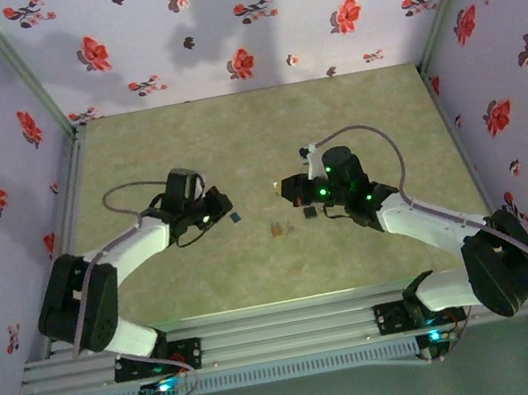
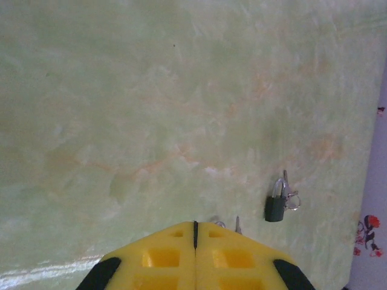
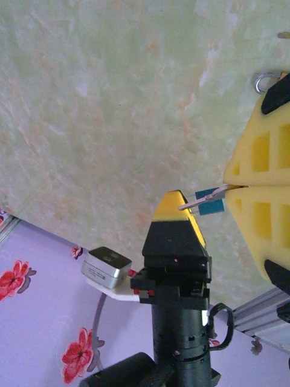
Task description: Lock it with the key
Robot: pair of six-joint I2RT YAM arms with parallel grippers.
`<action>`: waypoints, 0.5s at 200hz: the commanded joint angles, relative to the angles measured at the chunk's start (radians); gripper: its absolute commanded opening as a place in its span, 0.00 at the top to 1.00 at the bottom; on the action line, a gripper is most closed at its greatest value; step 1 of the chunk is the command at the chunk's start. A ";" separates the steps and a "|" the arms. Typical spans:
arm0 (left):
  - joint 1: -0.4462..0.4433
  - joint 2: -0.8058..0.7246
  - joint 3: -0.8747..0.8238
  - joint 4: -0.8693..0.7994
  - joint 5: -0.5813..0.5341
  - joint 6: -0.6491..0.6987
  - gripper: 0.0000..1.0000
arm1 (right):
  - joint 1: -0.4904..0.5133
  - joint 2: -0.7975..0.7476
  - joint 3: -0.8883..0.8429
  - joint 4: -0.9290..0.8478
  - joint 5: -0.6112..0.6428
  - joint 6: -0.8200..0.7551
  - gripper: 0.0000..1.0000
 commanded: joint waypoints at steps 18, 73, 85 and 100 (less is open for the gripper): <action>-0.027 0.097 0.105 -0.091 0.023 0.058 1.00 | -0.005 0.015 0.004 0.019 -0.009 -0.006 1.00; -0.038 0.215 0.205 -0.149 0.023 0.090 1.00 | -0.005 0.014 0.004 0.016 -0.010 -0.008 1.00; -0.043 0.234 0.220 -0.157 0.024 0.095 1.00 | -0.005 0.018 0.005 0.017 -0.014 -0.007 1.00; -0.048 0.259 0.242 -0.176 0.025 0.106 1.00 | -0.005 0.024 0.007 0.017 -0.019 -0.005 1.00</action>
